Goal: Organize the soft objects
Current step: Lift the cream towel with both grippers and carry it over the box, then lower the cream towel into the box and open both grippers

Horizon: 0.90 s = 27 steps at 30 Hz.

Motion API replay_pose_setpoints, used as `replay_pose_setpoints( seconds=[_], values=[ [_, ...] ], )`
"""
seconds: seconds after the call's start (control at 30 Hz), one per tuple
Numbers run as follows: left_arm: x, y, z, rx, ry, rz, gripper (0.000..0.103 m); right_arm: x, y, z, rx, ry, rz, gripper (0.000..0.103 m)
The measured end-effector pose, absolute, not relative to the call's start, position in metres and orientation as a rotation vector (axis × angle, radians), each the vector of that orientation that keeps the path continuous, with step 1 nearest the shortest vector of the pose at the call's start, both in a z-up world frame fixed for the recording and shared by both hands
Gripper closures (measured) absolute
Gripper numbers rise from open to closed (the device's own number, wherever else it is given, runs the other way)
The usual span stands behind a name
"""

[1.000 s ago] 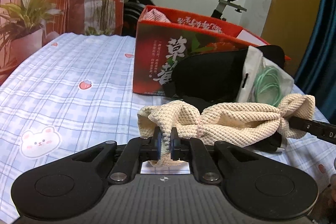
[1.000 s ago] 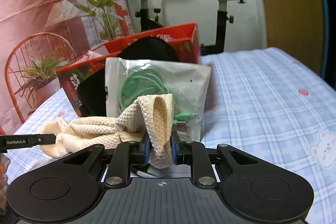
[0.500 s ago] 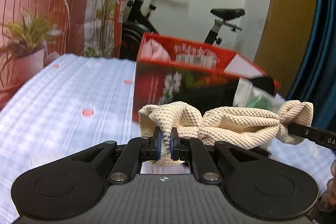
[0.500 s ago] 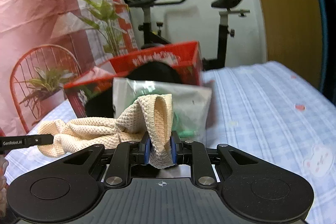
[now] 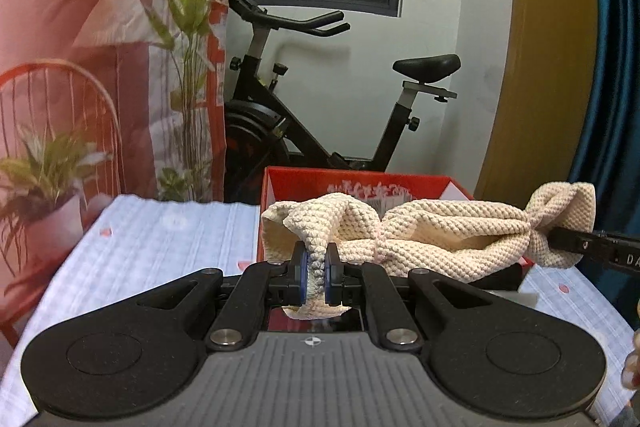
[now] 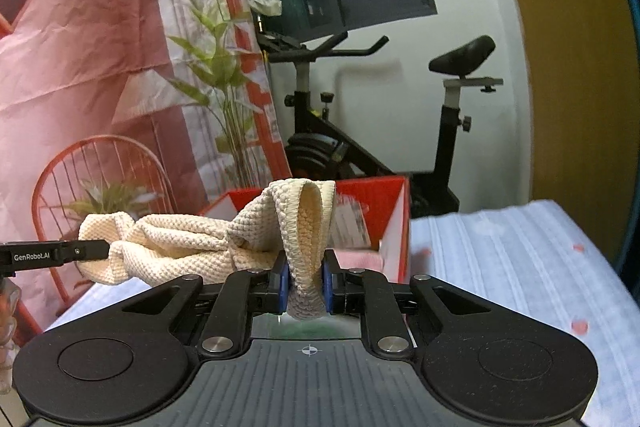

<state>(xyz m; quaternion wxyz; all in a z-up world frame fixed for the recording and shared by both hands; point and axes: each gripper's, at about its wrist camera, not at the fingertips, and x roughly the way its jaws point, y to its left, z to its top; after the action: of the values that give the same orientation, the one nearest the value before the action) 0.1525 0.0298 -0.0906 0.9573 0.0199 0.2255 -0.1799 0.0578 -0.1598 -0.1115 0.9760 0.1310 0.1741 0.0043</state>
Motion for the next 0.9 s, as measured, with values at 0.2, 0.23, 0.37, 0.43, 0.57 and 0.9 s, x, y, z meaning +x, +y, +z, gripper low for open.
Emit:
replay_pose_setpoints(
  seconds=[0.2,0.23,0.37,0.43,0.57,0.9],
  values=[
    [0.179,0.016,-0.081,0.074,0.474,-0.35,0.094,0.099,-0.167,-0.09,0.203,0.378,0.002,0.089],
    [0.183,0.013,-0.081,0.079,0.479,-0.349,0.094,0.106,-0.167,-0.088,0.19,0.386,0.0,0.089],
    [0.201,0.005,-0.084,0.108,0.505,-0.352,0.094,0.137,-0.168,-0.087,0.159,0.426,-0.009,0.089],
    [0.208,-0.002,-0.09,0.141,0.526,-0.355,0.094,0.151,-0.165,-0.09,0.14,0.445,-0.012,0.089],
    [0.224,-0.015,-0.103,0.185,0.607,-0.374,0.094,0.177,-0.153,-0.105,0.097,0.533,0.006,0.089],
    [0.254,-0.031,-0.128,0.183,0.728,-0.405,0.094,0.217,-0.138,-0.146,0.067,0.738,-0.013,0.089]
  ],
)
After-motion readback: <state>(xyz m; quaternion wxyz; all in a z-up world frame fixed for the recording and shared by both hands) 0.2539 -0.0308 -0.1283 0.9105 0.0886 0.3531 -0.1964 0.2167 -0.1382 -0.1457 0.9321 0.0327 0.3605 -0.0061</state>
